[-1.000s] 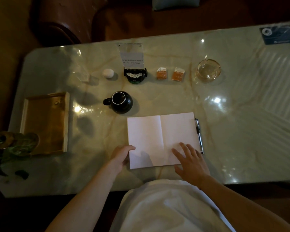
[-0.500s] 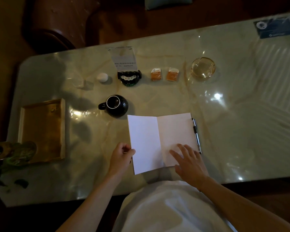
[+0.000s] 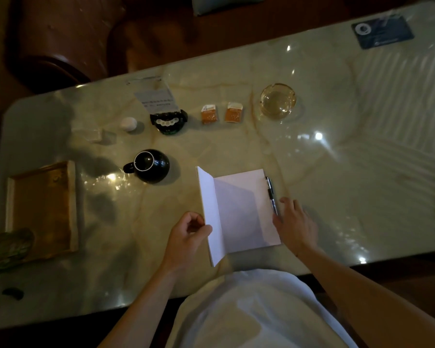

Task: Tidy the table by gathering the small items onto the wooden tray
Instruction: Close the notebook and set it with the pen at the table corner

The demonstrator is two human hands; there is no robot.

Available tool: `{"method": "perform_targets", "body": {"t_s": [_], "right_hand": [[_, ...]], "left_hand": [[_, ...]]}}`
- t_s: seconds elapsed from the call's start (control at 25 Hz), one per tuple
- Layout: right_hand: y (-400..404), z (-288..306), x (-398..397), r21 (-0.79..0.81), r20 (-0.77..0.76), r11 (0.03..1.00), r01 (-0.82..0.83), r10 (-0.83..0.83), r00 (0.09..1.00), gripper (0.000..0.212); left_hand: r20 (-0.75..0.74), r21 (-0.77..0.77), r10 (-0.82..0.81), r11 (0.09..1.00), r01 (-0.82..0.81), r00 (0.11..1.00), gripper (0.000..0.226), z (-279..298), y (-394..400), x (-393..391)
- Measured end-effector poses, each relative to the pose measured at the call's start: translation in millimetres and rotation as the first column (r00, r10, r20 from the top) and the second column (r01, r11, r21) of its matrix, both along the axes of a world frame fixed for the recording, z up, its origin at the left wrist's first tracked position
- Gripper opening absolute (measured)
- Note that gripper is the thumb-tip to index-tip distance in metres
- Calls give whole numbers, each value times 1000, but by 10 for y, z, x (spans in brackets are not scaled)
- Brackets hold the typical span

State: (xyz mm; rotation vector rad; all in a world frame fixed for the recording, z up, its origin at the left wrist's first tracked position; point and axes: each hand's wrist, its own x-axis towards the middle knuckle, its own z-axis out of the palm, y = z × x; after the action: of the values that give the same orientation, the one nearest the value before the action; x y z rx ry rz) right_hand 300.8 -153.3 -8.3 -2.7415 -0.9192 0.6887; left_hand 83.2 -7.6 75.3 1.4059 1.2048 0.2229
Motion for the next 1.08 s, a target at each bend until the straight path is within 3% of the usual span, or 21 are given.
{"method": "perform_targets", "body": {"t_s": [0.12, 0.32, 0.6, 1.08], "right_hand": [[34, -72, 71, -1, -68, 1000, 8, -8, 998, 24], [136, -65, 163, 36, -117, 999, 24, -20, 993, 36], [726, -52, -290, 194, -182, 960, -201, 236, 954, 36], [1156, -184, -513, 135, -163, 938, -318, 338, 927, 25]], "left_hand": [[23, -17, 14, 1000, -13, 1000, 18, 20, -53, 102], [17, -23, 27, 999, -26, 1000, 13, 4, -86, 128], [15, 3, 22, 1000, -22, 1000, 13, 38, -82, 114], [10, 36, -88, 996, 87, 996, 11, -7, -72, 191]]}}
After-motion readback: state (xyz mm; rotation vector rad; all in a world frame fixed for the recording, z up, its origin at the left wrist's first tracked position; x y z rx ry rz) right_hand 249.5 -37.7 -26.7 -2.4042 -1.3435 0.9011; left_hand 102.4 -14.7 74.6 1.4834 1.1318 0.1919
